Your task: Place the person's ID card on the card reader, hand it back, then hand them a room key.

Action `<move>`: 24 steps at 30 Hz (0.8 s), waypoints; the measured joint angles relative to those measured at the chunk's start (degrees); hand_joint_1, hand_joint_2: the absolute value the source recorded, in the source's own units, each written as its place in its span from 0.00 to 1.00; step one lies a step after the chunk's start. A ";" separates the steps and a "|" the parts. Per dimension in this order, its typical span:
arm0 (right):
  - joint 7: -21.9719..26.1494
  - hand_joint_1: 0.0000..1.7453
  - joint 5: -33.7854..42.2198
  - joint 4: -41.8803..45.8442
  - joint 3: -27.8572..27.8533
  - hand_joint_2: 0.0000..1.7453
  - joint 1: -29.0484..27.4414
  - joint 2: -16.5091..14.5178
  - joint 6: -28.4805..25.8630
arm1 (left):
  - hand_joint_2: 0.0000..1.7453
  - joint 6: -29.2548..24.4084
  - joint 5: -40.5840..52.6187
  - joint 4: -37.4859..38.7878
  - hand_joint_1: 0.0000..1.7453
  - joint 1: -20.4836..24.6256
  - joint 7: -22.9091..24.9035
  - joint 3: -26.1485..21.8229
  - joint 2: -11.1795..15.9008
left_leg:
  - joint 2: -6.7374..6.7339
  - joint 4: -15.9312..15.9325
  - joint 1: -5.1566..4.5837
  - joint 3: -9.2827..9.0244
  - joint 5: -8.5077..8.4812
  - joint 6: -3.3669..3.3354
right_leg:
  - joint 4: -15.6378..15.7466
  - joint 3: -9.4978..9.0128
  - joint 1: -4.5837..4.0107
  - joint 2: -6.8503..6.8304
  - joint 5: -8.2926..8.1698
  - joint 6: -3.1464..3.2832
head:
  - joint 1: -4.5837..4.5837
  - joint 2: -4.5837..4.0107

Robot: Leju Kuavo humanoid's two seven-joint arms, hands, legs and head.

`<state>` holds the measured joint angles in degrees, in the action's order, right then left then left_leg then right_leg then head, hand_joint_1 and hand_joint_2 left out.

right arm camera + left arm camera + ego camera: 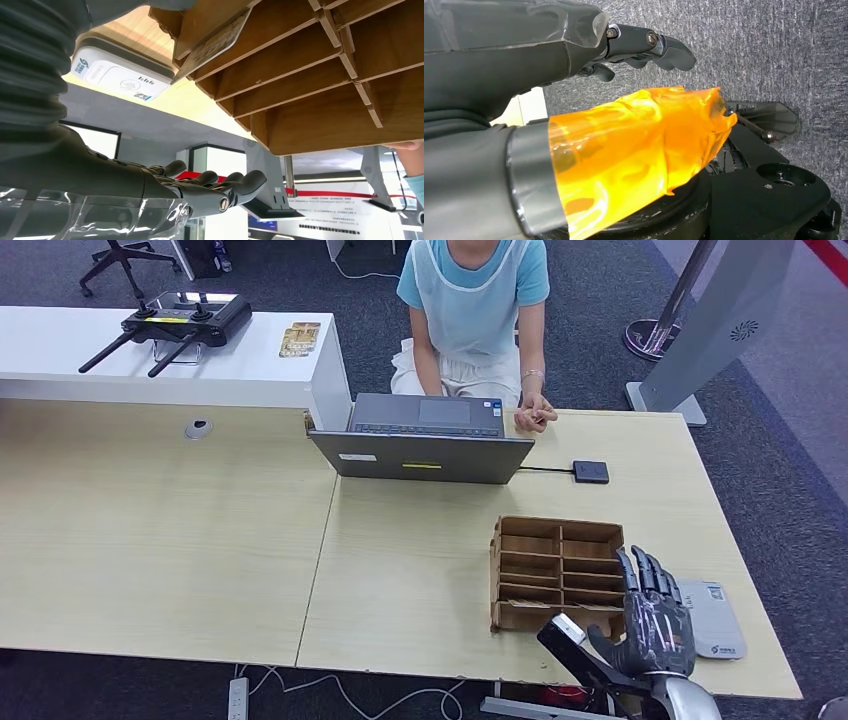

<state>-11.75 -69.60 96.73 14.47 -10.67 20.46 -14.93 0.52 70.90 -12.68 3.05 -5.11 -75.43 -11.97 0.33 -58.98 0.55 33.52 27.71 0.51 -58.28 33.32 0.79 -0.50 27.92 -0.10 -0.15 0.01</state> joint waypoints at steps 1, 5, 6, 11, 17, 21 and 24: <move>0.01 0.17 -0.01 -0.03 0.01 1.00 0.03 0.00 0.00 | 0.00 0.00 -0.01 0.00 0.00 0.00 0.00 0.00 -0.01 | 0.00 0.00 0.00 0.00 0.00 0.00 | 0.00 0.00 0.00 0.00 0.00 0.00 | 0.00 0.01; -0.02 0.27 -0.02 -0.11 0.05 1.00 0.08 0.00 -0.02 | 0.00 0.00 -0.04 0.00 0.00 0.00 -0.05 0.00 -0.04 | 0.00 0.00 0.00 0.00 0.00 0.00 | 0.00 0.00 0.00 0.00 0.00 0.00 | 0.00 0.01; -0.07 0.27 -0.02 -0.13 0.06 1.00 0.08 0.00 -0.02 | 0.00 0.00 -0.04 0.00 0.00 0.00 -0.08 0.00 -0.06 | 0.00 0.00 0.00 0.00 0.00 0.00 | 0.00 0.00 0.00 0.00 0.00 0.00 | 0.00 0.01; -0.27 0.25 -0.04 -0.15 0.08 1.00 0.11 0.00 -0.02 | 0.00 -0.02 -0.04 0.00 0.00 0.00 -0.11 -0.03 -0.17 | 0.00 0.00 0.00 0.00 0.00 0.00 | 0.00 0.00 0.00 0.00 0.00 0.00 | 0.00 0.00; -0.43 0.31 -0.08 -0.26 0.10 1.00 0.26 0.00 0.00 | 0.00 -0.04 -0.22 0.00 0.00 0.00 -0.11 -0.31 -0.19 | 0.00 0.00 0.00 0.00 0.00 0.00 | 0.00 0.00 0.00 0.00 0.00 0.00 | 0.00 0.01; -0.43 0.42 -0.08 -0.38 0.10 1.00 0.30 0.00 0.00 | 0.00 -0.05 -0.30 0.00 0.00 0.00 -0.11 -0.37 -0.20 | 0.00 0.00 0.00 0.00 0.00 0.00 | 0.00 0.00 0.00 0.00 0.00 0.00 | -0.01 0.00; -0.43 0.49 -0.09 -0.42 0.12 1.00 0.33 0.00 0.00 | 0.00 -0.04 -0.31 0.00 0.00 0.00 -0.11 -0.40 -0.20 | 0.00 0.00 0.00 0.00 0.00 0.00 | 0.00 0.00 0.00 0.00 0.00 0.00 | -0.02 0.01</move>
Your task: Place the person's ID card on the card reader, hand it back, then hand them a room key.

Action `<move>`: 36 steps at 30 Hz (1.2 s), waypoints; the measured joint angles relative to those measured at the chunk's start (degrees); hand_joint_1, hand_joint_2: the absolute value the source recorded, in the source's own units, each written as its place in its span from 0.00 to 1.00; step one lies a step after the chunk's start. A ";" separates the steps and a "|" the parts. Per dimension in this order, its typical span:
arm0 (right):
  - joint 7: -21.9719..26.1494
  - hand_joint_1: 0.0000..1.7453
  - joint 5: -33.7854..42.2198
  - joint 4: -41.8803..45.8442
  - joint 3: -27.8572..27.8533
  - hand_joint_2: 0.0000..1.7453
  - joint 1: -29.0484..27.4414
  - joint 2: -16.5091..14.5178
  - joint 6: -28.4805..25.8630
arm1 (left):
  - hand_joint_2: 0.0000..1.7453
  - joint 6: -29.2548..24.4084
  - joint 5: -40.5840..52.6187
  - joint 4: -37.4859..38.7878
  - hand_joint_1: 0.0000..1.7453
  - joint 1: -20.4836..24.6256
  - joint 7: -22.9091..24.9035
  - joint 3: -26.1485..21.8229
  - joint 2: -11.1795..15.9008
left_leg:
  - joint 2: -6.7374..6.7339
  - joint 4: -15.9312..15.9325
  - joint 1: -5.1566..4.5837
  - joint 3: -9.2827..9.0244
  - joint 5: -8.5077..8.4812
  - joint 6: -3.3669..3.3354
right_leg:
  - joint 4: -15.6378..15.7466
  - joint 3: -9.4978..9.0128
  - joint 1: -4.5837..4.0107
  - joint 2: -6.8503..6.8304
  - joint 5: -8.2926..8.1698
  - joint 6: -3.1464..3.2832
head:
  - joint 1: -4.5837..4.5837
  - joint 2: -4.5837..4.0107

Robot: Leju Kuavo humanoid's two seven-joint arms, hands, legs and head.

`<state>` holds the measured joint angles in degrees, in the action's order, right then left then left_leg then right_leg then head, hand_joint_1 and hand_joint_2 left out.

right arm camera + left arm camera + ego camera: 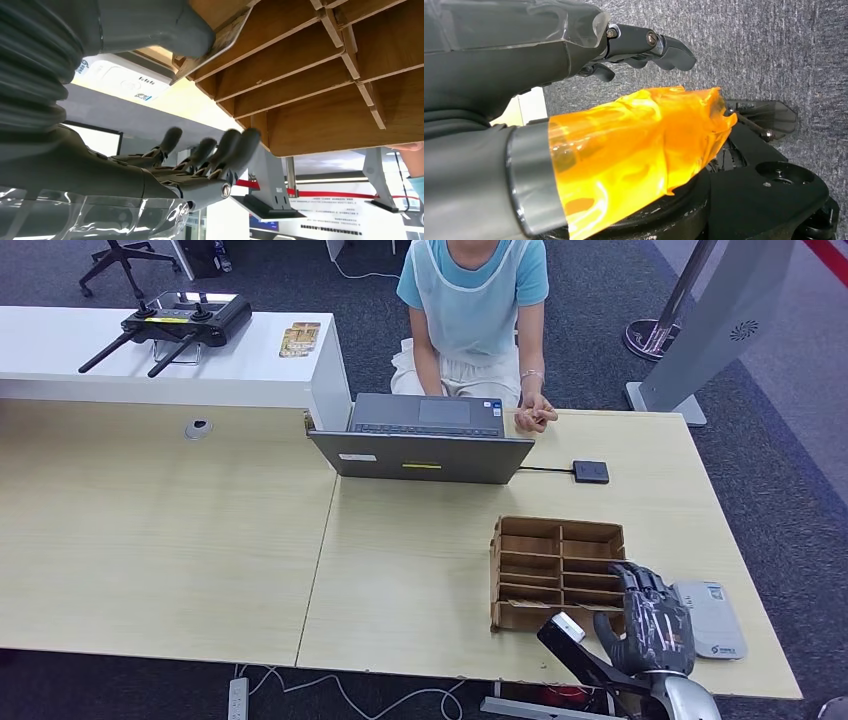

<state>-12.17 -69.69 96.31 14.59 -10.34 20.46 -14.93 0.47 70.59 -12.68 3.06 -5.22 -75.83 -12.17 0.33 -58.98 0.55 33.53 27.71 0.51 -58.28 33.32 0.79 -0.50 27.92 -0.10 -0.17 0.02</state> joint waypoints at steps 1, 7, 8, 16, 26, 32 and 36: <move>0.00 0.52 -0.01 -0.03 0.01 1.00 0.03 0.00 0.00 | 0.00 0.01 0.00 0.00 0.00 0.00 0.00 -0.01 0.00 | 0.00 0.00 0.00 0.00 0.00 0.00 | 0.00 0.00 0.00 0.00 0.00 0.00 | -0.01 0.00; 0.01 0.65 -0.04 -0.23 0.01 1.00 0.23 0.00 0.00 | 0.00 0.03 -0.01 0.00 0.00 0.00 -0.03 -0.07 0.00 | 0.00 0.00 0.00 0.00 0.00 0.00 | 0.00 0.00 0.00 0.00 0.00 0.00 | -0.01 0.00; 0.01 0.68 -0.04 -0.23 0.01 1.00 0.25 0.00 0.00 | 0.00 0.03 -0.01 0.00 0.00 0.00 -0.04 -0.08 0.00 | 0.00 0.00 0.00 0.00 0.00 0.00 | 0.00 0.00 0.00 0.00 0.00 0.00 | -0.01 0.00; 0.02 0.77 -0.04 -0.25 0.01 1.00 0.47 0.00 0.08 | 0.00 0.03 0.00 0.00 0.00 0.00 -0.09 -0.34 0.00 | 0.00 0.00 0.00 0.00 0.00 0.00 | 0.00 0.00 0.00 0.00 0.00 0.00 | -0.01 0.00; 0.38 0.82 0.16 -0.43 0.01 1.00 1.10 0.00 0.11 | 0.00 0.02 0.01 0.00 0.00 0.01 -0.14 -0.43 0.00 | 0.00 0.00 0.00 0.00 0.00 0.00 | 0.00 0.00 0.00 0.00 0.00 0.00 | 0.00 0.00; 0.93 0.83 1.06 -0.70 0.01 1.00 1.25 -0.02 0.11 | 0.00 0.01 0.01 0.00 0.00 0.01 -0.17 -0.43 0.00 | 0.00 0.00 0.00 0.00 0.00 0.00 | 0.00 0.00 0.00 0.00 0.00 0.00 | -0.01 -0.01; 1.11 0.82 1.10 -0.78 0.01 1.00 1.27 -0.02 0.11 | 0.00 0.01 0.01 0.00 0.00 0.01 -0.17 -0.43 0.00 | 0.00 0.00 0.00 0.00 0.00 0.00 | 0.00 0.00 0.00 0.00 0.00 0.00 | -0.01 0.00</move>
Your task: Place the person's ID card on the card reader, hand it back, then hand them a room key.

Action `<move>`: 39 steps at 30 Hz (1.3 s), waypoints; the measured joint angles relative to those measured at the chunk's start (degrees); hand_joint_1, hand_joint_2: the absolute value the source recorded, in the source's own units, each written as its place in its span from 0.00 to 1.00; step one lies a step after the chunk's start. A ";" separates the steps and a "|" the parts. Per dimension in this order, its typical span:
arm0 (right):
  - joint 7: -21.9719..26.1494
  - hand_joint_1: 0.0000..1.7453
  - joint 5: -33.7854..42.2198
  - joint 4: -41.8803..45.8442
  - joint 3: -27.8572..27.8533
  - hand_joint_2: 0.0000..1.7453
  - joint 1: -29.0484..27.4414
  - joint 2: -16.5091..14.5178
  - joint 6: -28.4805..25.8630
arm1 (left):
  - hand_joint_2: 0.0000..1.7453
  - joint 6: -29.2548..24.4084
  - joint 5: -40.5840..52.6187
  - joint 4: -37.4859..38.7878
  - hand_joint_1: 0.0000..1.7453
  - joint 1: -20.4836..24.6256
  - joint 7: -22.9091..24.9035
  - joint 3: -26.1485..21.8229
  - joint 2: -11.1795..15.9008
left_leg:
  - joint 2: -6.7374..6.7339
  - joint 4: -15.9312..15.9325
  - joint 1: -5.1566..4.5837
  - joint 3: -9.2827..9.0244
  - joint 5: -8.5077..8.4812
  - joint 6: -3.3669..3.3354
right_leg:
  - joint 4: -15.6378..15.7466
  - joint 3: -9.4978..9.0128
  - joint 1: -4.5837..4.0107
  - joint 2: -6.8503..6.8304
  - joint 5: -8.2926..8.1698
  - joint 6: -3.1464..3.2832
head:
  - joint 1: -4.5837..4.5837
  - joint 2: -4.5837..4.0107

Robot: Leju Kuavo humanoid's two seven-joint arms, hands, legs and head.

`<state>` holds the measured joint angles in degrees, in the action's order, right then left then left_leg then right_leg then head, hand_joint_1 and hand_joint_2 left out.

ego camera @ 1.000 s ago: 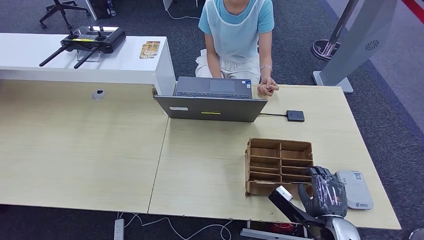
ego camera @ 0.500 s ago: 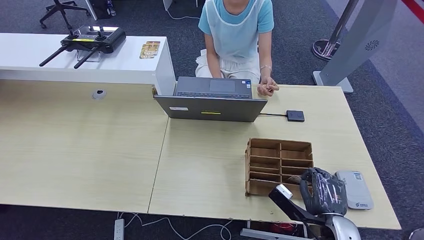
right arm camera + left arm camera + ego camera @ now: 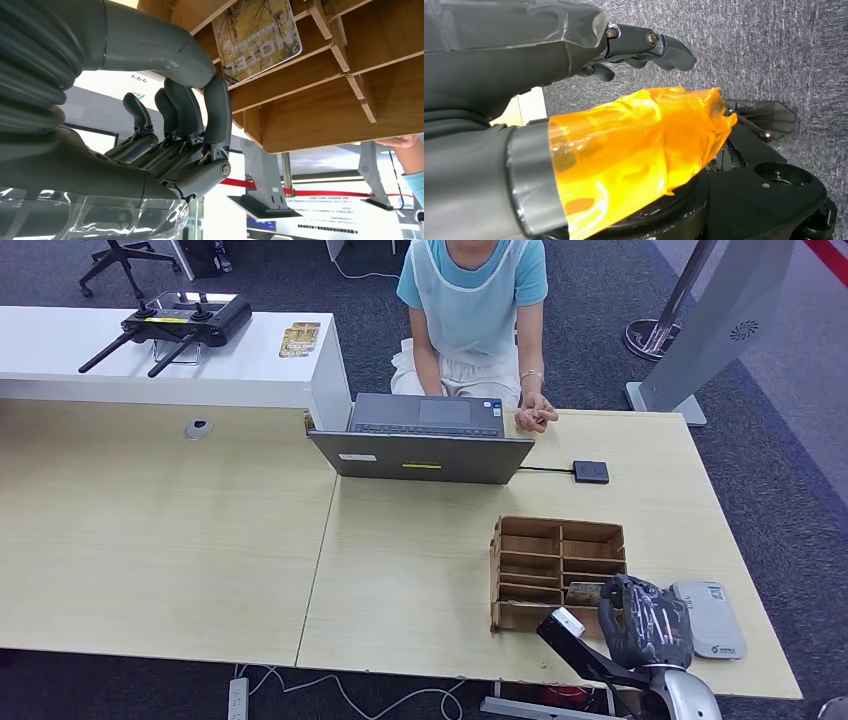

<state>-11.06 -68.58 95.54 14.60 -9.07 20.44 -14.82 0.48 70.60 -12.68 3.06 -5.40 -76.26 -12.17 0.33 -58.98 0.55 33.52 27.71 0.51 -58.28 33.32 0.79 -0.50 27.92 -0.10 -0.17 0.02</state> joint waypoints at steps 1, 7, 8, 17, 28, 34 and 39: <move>0.07 0.81 0.01 0.00 0.00 1.00 0.00 0.00 0.00 | 0.00 0.00 0.00 0.00 0.00 0.00 0.00 0.00 0.00 | 0.00 0.00 0.00 0.00 0.00 0.00 | 0.00 0.00 0.00 0.00 0.00 0.00 | 0.00 0.00; 0.33 0.76 0.19 -0.02 0.00 1.00 0.00 -0.02 0.00 | 0.00 0.01 0.13 0.00 0.00 0.00 0.00 0.00 0.00 | 0.00 0.00 0.00 0.00 0.00 0.00 | 0.00 0.00 0.00 0.00 0.00 0.00 | 0.00 0.01; 0.34 0.73 0.20 -0.02 0.00 1.00 0.00 -0.02 0.00 | 0.00 0.01 0.17 0.00 0.00 0.00 0.00 0.00 0.00 | 0.00 0.00 0.00 0.00 0.00 0.00 | 0.00 0.00 0.00 0.00 0.00 0.00 | 0.00 0.00; 0.36 0.45 0.21 -0.04 0.00 1.00 0.01 -0.05 0.00 | 0.00 0.02 0.31 0.00 0.00 0.00 0.00 -0.02 0.00 | 0.00 0.00 0.00 0.00 0.00 0.00 | 0.00 0.00 0.00 0.00 0.00 0.00 | 0.00 -0.01; 0.94 0.36 0.22 -0.25 0.05 1.00 0.47 -0.21 0.60 | 0.00 0.04 0.26 0.00 0.00 0.00 0.00 -0.03 0.00 | 0.00 0.00 0.00 0.00 0.00 0.00 | 0.00 0.00 0.00 0.00 0.00 0.00 | 0.00 -0.01; 1.60 0.37 0.23 -0.91 0.33 1.00 1.53 -0.40 0.82 | 0.00 0.04 0.17 0.00 0.00 0.01 -0.06 -0.05 0.00 | 0.00 0.00 0.00 0.00 0.00 0.00 | 0.00 0.00 0.00 0.00 0.00 0.00 | 0.01 0.00; 1.73 0.37 0.23 -1.46 0.71 1.00 2.07 -0.52 0.83 | 0.00 0.04 0.15 0.00 0.00 0.02 -0.13 -0.07 0.00 | 0.01 0.00 0.00 0.00 0.00 0.00 | 0.00 0.00 0.00 0.00 0.00 0.00 | 0.00 -0.01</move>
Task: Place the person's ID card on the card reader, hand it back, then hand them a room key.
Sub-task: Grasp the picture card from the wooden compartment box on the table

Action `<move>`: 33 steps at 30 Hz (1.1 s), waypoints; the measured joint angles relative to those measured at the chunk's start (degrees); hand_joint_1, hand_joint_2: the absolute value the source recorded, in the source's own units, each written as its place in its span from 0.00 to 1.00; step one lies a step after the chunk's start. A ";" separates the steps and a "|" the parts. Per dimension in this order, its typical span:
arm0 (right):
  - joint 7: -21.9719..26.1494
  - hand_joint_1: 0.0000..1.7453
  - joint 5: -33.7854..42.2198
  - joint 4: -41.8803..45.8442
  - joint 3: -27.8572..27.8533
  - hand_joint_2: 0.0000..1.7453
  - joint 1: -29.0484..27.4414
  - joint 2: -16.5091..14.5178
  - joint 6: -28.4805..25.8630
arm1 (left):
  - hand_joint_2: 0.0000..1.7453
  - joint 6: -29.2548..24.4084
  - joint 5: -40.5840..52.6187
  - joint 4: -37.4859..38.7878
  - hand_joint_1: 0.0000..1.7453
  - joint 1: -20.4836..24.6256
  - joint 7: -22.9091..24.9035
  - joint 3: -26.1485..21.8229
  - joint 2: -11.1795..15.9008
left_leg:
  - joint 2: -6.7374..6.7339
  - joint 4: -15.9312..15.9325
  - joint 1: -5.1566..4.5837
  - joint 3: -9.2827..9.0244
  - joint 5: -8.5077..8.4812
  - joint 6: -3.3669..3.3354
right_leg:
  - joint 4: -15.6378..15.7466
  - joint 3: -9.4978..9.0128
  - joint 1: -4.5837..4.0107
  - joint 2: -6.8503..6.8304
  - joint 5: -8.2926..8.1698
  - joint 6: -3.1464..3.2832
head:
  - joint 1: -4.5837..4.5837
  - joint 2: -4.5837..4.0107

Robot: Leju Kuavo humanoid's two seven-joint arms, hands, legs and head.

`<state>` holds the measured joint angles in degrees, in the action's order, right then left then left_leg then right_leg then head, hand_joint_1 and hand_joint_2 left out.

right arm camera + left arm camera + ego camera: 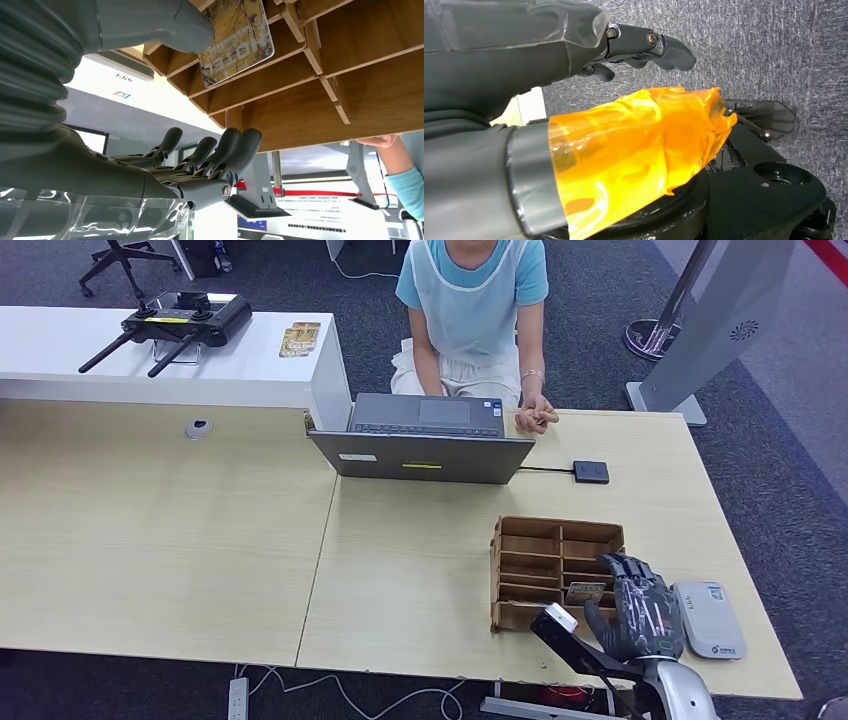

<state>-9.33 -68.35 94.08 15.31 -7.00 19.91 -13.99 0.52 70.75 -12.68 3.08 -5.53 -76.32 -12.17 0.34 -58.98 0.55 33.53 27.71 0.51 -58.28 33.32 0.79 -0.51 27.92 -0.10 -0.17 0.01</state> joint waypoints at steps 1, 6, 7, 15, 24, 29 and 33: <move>0.00 0.37 0.00 -0.05 0.05 1.00 0.03 -0.01 0.00 | 0.00 0.00 0.00 0.00 0.00 0.00 0.00 0.00 0.00 | 0.00 0.00 0.00 0.00 0.00 0.00 | 0.00 0.00 0.00 0.00 0.00 0.00 | 0.00 0.01; 0.30 0.39 -0.04 -0.45 0.33 1.00 0.45 -0.03 0.27 | 0.00 0.00 -0.08 0.00 0.00 0.01 0.00 -0.02 0.00 | -0.01 0.00 0.00 0.00 0.00 0.00 | 0.00 0.00 0.00 0.01 0.00 0.00 | 0.00 0.00; 0.49 0.39 -0.08 -0.59 0.48 1.00 0.67 -0.04 0.49 | 0.00 0.00 -0.09 0.00 0.00 0.02 0.00 -0.02 0.00 | -0.01 0.00 0.00 0.00 0.00 0.00 | 0.00 0.00 0.00 0.01 0.00 0.00 | 0.01 0.01; 1.03 0.48 -0.26 -2.10 1.83 1.00 2.35 -0.48 1.07 | 0.00 0.00 -0.03 0.00 0.00 0.01 0.00 -0.02 0.00 | 0.00 0.00 0.00 -0.01 0.00 0.00 | 0.00 -0.01 0.00 0.00 -0.01 0.00 | 0.02 -0.01; 0.76 0.54 -0.37 -3.38 2.16 1.00 2.60 -0.52 1.66 | 0.00 0.00 -0.06 0.00 0.00 -0.01 0.00 -0.04 -0.02 | 0.00 0.00 0.00 0.00 0.00 0.00 | 0.00 0.00 0.00 0.00 -0.01 0.00 | 0.02 0.00; 0.66 0.62 -0.37 -3.69 2.18 1.00 2.66 -0.52 1.64 | 0.00 0.00 -0.04 0.00 0.00 -0.02 0.05 -0.04 -0.02 | 0.00 0.00 0.00 -0.01 0.00 0.00 | 0.00 -0.01 0.00 0.00 -0.01 0.00 | 0.02 0.00; 0.52 0.70 -0.37 -3.81 2.18 1.00 2.86 -0.52 1.64 | 0.00 0.00 -0.03 0.00 0.00 -0.02 0.10 -0.08 -0.02 | 0.00 0.00 0.00 -0.03 0.00 0.00 | 0.00 -0.03 0.00 0.00 -0.01 0.00 | 0.02 0.00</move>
<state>-8.81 -68.72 90.27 17.49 -4.14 19.39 -12.35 0.52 70.72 -12.68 3.05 -5.43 -76.40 -12.20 0.34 -58.98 0.55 33.49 27.71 0.51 -58.28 33.29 0.79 -0.50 27.91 -0.09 -0.15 0.01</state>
